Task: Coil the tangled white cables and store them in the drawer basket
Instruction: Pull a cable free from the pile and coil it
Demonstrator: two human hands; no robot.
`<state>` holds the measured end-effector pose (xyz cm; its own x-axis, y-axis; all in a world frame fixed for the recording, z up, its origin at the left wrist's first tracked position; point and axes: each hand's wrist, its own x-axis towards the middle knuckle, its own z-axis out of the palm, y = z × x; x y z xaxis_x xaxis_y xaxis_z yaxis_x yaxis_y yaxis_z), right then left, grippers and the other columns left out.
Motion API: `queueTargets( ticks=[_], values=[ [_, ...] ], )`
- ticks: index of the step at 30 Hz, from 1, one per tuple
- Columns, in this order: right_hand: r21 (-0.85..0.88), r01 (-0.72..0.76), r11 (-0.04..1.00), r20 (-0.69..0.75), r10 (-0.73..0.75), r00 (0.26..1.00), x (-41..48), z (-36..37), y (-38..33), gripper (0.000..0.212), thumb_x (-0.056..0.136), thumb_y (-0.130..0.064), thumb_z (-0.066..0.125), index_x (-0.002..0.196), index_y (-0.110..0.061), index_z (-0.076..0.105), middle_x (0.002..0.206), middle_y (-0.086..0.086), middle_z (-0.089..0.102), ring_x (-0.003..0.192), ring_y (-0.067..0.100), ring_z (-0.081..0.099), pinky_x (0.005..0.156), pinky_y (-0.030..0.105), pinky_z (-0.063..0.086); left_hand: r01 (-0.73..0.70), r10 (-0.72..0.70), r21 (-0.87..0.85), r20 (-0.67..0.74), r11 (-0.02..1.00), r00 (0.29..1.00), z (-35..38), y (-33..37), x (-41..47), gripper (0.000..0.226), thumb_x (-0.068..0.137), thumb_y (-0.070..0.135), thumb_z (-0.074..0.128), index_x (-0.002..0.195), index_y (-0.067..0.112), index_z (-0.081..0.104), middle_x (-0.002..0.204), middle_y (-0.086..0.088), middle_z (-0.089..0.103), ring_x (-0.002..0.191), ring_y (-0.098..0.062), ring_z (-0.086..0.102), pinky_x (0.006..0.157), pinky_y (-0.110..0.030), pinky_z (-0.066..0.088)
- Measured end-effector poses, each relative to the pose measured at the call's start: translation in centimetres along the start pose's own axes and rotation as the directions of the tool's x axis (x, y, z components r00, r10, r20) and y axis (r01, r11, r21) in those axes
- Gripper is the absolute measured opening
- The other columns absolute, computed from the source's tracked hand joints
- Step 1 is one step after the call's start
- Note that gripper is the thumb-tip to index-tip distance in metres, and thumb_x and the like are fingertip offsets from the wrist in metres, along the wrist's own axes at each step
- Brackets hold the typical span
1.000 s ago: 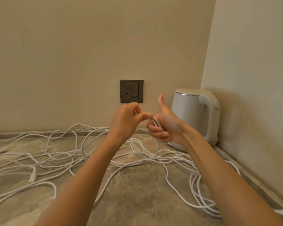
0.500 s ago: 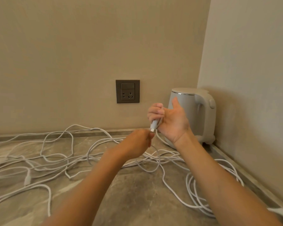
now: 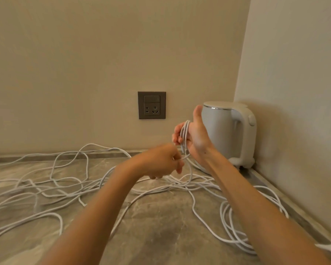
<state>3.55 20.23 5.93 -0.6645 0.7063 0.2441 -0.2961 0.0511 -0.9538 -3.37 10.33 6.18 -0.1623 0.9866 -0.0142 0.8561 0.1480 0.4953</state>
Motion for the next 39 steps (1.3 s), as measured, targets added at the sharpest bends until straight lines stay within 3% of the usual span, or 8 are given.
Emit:
queueTargets(
  ticks=[12, 15, 21, 24, 30, 33, 36, 39],
  values=[
    [-0.515, -0.053, 0.856, 0.077, 0.108, 0.991, -0.2, -1.0, -0.4, 0.093, 0.086, -0.065, -0.012, 0.049, -0.003, 0.046, 0.037, 0.004, 0.041, 0.035, 0.008, 0.040, 0.049, 0.020, 0.035, -0.062, -0.018, -0.212, -0.355, 0.975, 0.935, -1.9, -0.7, -0.4, 0.027, 0.088, 0.024, 0.060, 0.064, 0.013, 0.062, 0.044, 0.007, 0.044, 0.032, -0.001, 0.038, 0.035, -0.009, 0.028],
    [-0.565, -0.084, 0.821, 0.088, 0.161, 0.983, -0.5, -1.0, -0.7, 0.092, 0.085, -0.068, -0.010, 0.045, -0.005, 0.043, 0.034, 0.001, 0.042, 0.030, 0.007, 0.039, 0.041, 0.018, 0.035, -0.117, -0.014, -0.249, -0.467, 0.962, 0.884, -2.0, -0.8, -0.2, 0.030, 0.089, 0.028, 0.059, 0.062, 0.015, 0.061, 0.049, 0.002, 0.044, 0.045, -0.009, 0.036, 0.047, -0.019, 0.031],
    [-0.602, -0.164, 0.781, 0.109, 0.284, 0.953, -1.4, -0.4, -1.6, 0.093, 0.078, -0.077, -0.006, 0.050, -0.004, 0.044, 0.036, 0.004, 0.041, 0.029, 0.009, 0.034, 0.031, 0.017, 0.026, -0.109, 0.030, -0.068, -0.699, 0.992, 0.715, -1.2, -1.1, 0.7, 0.034, 0.089, 0.037, 0.056, 0.074, 0.006, 0.061, 0.056, 0.003, 0.050, 0.052, -0.008, 0.042, 0.053, -0.024, 0.033],
    [-0.653, -0.121, 0.748, 0.019, 0.176, 0.984, -1.4, -0.3, -1.8, 0.088, 0.081, -0.075, -0.001, 0.050, -0.007, 0.045, 0.037, 0.003, 0.045, 0.029, 0.007, 0.037, 0.031, 0.018, 0.026, -0.073, 0.045, -0.005, -0.745, 0.997, 0.665, -1.0, -1.3, 0.8, 0.034, 0.091, 0.036, 0.053, 0.077, 0.006, 0.058, 0.059, 0.011, 0.052, 0.055, 0.000, 0.044, 0.052, -0.014, 0.031],
    [-0.686, -0.091, 0.722, -0.055, 0.073, 0.996, -0.8, -1.1, -1.5, 0.083, 0.084, -0.074, 0.005, 0.053, -0.008, 0.045, 0.037, -0.001, 0.048, 0.028, 0.005, 0.038, 0.033, 0.017, 0.029, -0.074, 0.057, 0.008, -0.730, 0.997, 0.681, -0.7, -1.3, 1.2, 0.030, 0.096, 0.032, 0.048, 0.082, 0.006, 0.053, 0.059, 0.020, 0.046, 0.057, 0.000, 0.047, 0.057, -0.022, 0.037],
    [-0.616, -0.167, 0.770, 0.067, 0.263, 0.963, -0.8, -1.5, -1.8, 0.082, 0.078, -0.079, -0.002, 0.053, -0.011, 0.037, 0.040, 0.001, 0.040, 0.027, 0.006, 0.027, 0.031, 0.016, 0.018, -0.082, 0.064, 0.010, -0.732, 0.997, 0.678, -0.4, -1.2, 1.2, 0.030, 0.096, 0.030, 0.048, 0.083, 0.003, 0.053, 0.056, 0.021, 0.045, 0.056, -0.002, 0.050, 0.062, -0.031, 0.042],
    [-0.496, -0.227, 0.838, 0.322, 0.421, 0.848, -0.8, -2.1, -1.7, 0.092, 0.073, -0.081, -0.010, 0.048, -0.006, 0.038, 0.037, 0.004, 0.039, 0.027, 0.006, 0.020, 0.029, 0.013, 0.015, -0.078, 0.052, -0.002, -0.732, 0.997, 0.679, -0.6, -1.3, 1.2, 0.032, 0.094, 0.035, 0.050, 0.082, 0.005, 0.053, 0.054, 0.015, 0.050, 0.055, -0.006, 0.051, 0.065, -0.034, 0.042],
    [-0.321, -0.294, 0.900, 0.547, 0.430, 0.718, -0.5, -2.7, -1.1, 0.096, 0.073, -0.080, -0.010, 0.045, -0.005, 0.041, 0.036, 0.006, 0.040, 0.024, 0.004, 0.021, 0.027, 0.011, 0.015, -0.090, 0.057, -0.007, -0.722, 0.996, 0.689, -0.8, -1.2, 1.0, 0.035, 0.091, 0.040, 0.050, 0.079, 0.007, 0.054, 0.053, 0.009, 0.054, 0.051, -0.006, 0.049, 0.064, -0.031, 0.042]
  ],
)
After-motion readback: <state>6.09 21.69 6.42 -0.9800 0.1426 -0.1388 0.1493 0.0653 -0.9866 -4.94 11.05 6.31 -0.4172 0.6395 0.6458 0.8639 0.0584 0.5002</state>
